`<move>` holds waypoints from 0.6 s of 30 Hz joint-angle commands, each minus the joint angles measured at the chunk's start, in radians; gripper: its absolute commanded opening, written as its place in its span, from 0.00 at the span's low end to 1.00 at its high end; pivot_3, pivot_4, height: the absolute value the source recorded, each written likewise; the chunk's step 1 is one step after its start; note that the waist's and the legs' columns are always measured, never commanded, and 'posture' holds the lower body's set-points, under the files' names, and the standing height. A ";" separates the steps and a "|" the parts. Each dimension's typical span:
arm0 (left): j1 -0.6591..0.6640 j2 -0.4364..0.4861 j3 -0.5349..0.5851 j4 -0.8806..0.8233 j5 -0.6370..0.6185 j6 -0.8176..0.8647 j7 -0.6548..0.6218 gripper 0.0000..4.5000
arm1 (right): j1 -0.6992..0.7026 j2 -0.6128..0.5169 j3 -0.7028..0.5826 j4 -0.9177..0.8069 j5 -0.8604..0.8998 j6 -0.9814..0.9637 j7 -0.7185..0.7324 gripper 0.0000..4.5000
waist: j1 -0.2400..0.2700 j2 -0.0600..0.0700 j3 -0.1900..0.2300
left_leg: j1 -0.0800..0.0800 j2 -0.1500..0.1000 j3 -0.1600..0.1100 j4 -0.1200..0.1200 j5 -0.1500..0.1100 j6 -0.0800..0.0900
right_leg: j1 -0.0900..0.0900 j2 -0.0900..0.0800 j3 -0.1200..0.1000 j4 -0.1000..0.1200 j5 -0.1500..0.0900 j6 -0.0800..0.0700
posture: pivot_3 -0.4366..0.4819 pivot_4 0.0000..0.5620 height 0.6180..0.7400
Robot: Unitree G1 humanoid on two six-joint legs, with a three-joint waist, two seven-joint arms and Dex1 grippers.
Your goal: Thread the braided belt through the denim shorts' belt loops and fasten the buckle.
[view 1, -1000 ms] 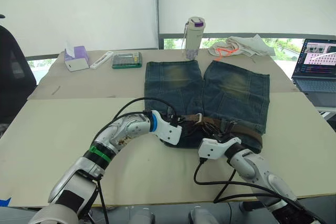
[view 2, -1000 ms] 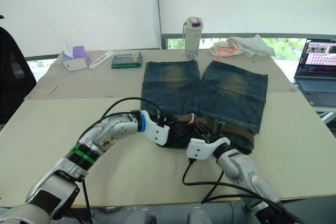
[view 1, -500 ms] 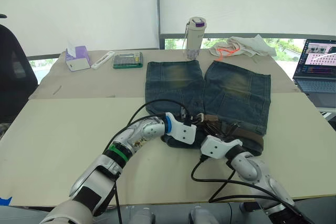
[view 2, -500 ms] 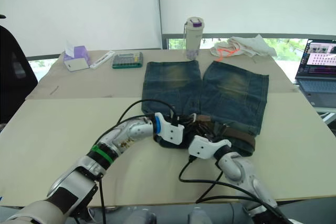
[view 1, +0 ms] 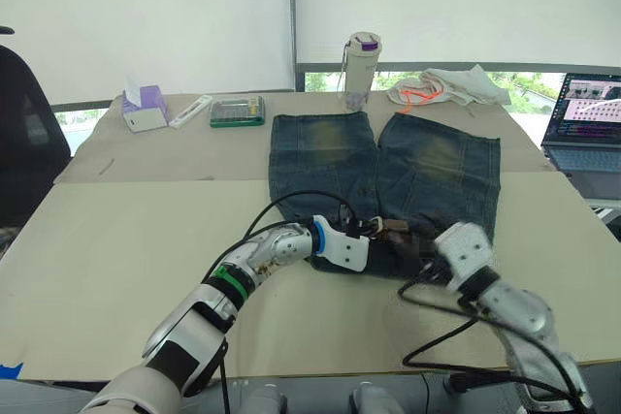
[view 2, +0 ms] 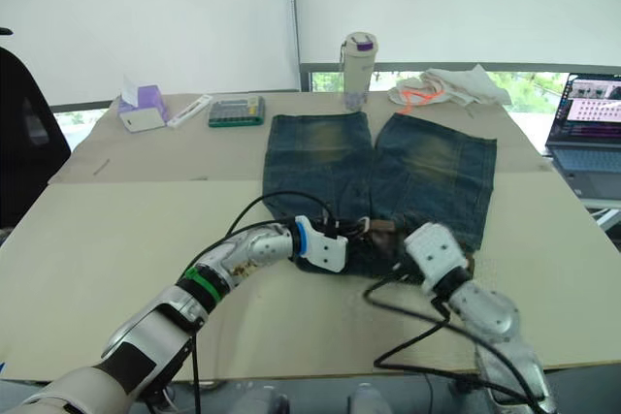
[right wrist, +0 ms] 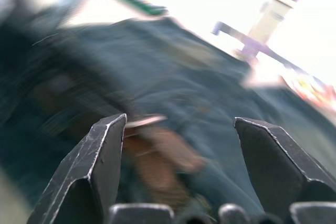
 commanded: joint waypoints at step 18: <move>-0.008 -0.012 -0.018 0.009 0.003 -0.025 0.024 0.00 | -0.239 0.374 -0.325 0.040 0.909 0.676 -0.649 0.50 | -0.002 0.002 -0.001 | -0.001 -0.001 -0.001 0.000 0.000 0.000 | -0.001 -0.001 0.000 0.003 0.000 0.000 | 0.48 0.27 1.00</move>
